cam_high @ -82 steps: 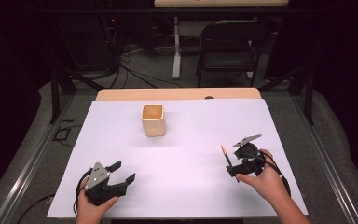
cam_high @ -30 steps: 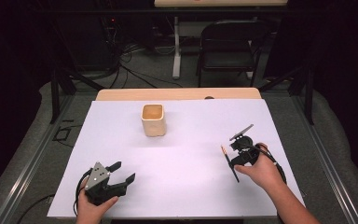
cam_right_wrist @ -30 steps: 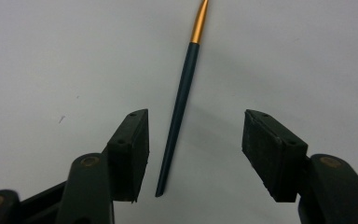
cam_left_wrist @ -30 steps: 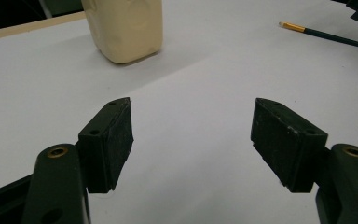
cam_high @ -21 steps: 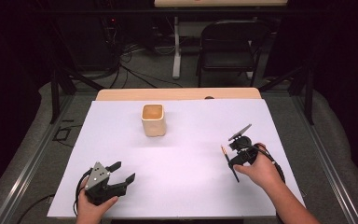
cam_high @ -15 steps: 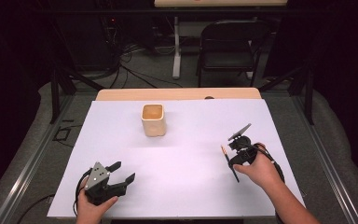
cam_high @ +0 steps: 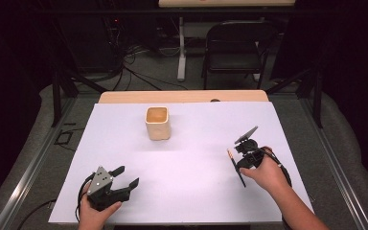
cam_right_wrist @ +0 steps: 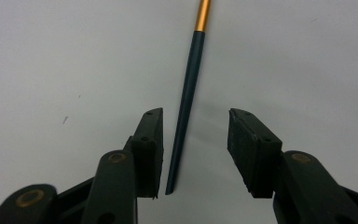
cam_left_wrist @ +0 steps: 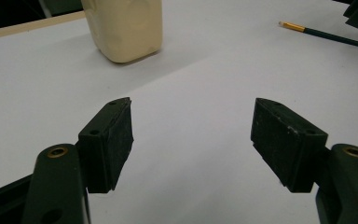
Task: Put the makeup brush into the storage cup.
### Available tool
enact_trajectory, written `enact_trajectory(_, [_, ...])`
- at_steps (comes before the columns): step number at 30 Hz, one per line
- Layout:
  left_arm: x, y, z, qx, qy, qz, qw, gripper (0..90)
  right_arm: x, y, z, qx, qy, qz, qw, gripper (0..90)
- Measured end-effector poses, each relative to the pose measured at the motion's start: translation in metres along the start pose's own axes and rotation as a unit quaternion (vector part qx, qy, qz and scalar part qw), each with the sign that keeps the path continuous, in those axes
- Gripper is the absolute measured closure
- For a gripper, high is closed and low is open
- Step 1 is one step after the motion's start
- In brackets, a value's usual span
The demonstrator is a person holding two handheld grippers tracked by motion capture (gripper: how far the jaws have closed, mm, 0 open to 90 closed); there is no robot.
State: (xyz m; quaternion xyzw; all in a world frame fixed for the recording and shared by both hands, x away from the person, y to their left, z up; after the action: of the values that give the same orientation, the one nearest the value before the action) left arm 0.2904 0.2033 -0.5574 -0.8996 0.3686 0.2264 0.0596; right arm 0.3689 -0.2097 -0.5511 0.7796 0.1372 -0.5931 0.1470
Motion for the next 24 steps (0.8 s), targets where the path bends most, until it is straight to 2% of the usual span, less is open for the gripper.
enact_trajectory(4, [0.0001, 0.0001, 0.0, 0.001, -0.001, -0.001, 1.0, 29.7, 0.0007, -0.0009, -0.0001, 0.01, -0.004, 0.0, 0.9999, 57.8])
enact_trajectory(6, [0.0001, 0.0002, 0.0, 0.001, 0.0, 0.0, 1.0, 29.7, 0.0025, -0.0003, -0.0008, 0.006, 0.004, 0.0, 1.0, 59.2])
enact_trajectory(8, [0.0001, 0.0002, 0.0, 0.001, 0.0, 0.001, 1.0, 29.7, 0.0029, -0.0005, -0.0007, 0.004, 0.001, -0.001, 1.0, 60.3])
enact_trajectory(9, [0.0001, 0.0002, 0.0001, 0.001, 0.0, 0.001, 1.0, 29.7, 0.0017, -0.0006, -0.0003, 0.003, -0.011, 0.003, 0.9999, 60.9])
enact_trajectory(12, [0.0002, 0.0003, 0.0001, 0.0, -0.001, 0.001, 1.0, 29.7, 0.0047, -0.0025, -0.0013, 0.01, -0.003, -0.003, 0.9999, 62.6])
enact_trajectory(14, [0.0, 0.0003, 0.0001, 0.0, -0.001, 0.0, 1.0, 29.7, 0.0034, -0.0031, -0.0012, 0.011, -0.022, 0.002, 0.9997, 63.8])
enact_trajectory(16, [-0.0001, 0.0002, 0.0001, 0.0, -0.001, 0.0, 1.0, 29.7, 0.0065, -0.0038, -0.0025, 0.007, -0.013, -0.002, 0.9999, 65.2])
enact_trajectory(17, [-0.0002, 0.0001, 0.0002, 0.0, -0.001, 0.0, 1.0, 29.7, 0.0053, -0.0042, -0.0023, 0.006, -0.025, -0.002, 0.9997, 65.9])
enact_trajectory(24, [-0.0004, -0.0004, 0.0003, 0.0, -0.001, 0.001, 1.0, 29.7, 0.0094, -0.009, -0.004, 0.005, -0.037, 0.0, 0.9993, 72.2])
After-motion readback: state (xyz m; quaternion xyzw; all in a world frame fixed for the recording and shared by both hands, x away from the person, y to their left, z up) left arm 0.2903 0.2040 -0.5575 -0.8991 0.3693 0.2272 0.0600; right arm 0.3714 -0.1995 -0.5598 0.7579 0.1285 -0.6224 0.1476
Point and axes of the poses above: each handheld gripper's, and its own axes: x roughly forward along the jaws, z roughly out of its underside, y roughly to its right, the point moved 5 cm from there along x, roughly forward along the jaws, and after that the axes turned 5 degrees about z, right-handed, at the moved point
